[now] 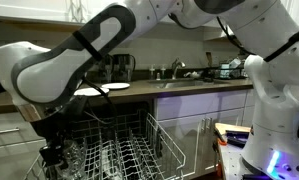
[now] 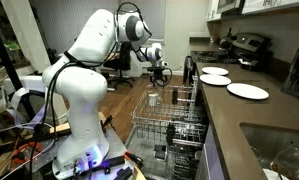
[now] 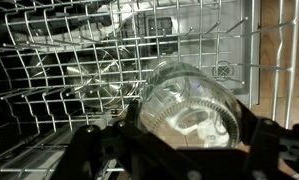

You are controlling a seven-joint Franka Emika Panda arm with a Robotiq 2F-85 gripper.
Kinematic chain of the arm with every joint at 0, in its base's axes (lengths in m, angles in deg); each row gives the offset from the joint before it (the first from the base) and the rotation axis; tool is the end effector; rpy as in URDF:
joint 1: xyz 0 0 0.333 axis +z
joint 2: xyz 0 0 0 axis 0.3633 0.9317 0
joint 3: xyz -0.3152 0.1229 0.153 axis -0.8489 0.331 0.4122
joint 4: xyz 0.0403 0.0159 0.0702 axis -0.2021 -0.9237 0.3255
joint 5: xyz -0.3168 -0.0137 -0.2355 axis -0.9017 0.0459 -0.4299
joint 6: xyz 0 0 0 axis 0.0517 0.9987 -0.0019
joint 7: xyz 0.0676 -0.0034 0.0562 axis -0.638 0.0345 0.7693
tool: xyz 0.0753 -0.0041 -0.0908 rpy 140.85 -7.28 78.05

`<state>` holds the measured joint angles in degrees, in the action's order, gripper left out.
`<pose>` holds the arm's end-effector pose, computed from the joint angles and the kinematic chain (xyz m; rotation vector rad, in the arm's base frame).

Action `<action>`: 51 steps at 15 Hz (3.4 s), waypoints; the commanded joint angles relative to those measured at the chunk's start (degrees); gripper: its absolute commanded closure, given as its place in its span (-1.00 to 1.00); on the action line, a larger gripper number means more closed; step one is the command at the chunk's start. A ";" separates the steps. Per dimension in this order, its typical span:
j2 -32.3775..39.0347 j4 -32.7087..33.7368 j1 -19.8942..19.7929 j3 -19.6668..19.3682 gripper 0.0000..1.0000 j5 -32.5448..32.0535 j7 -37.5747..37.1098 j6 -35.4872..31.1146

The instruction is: Move the glass to the second row in the dishwasher

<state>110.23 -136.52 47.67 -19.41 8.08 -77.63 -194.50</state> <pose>0.6641 0.3316 0.2358 2.7942 0.8935 -0.1758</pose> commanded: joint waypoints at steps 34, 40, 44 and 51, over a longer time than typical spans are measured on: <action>-16.09 -26.35 -1.17 3.24 -0.26 -3.78 -16.27 -8.04; -17.01 -27.87 -0.85 2.79 -0.26 -4.83 -17.65 -9.15; -18.11 -30.11 -0.92 3.05 -0.26 -5.00 -19.05 -11.01; -17.65 -30.37 -0.61 2.59 -0.26 -8.21 -20.85 -12.52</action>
<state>94.00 -164.82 47.21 -16.89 2.76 -96.52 -205.05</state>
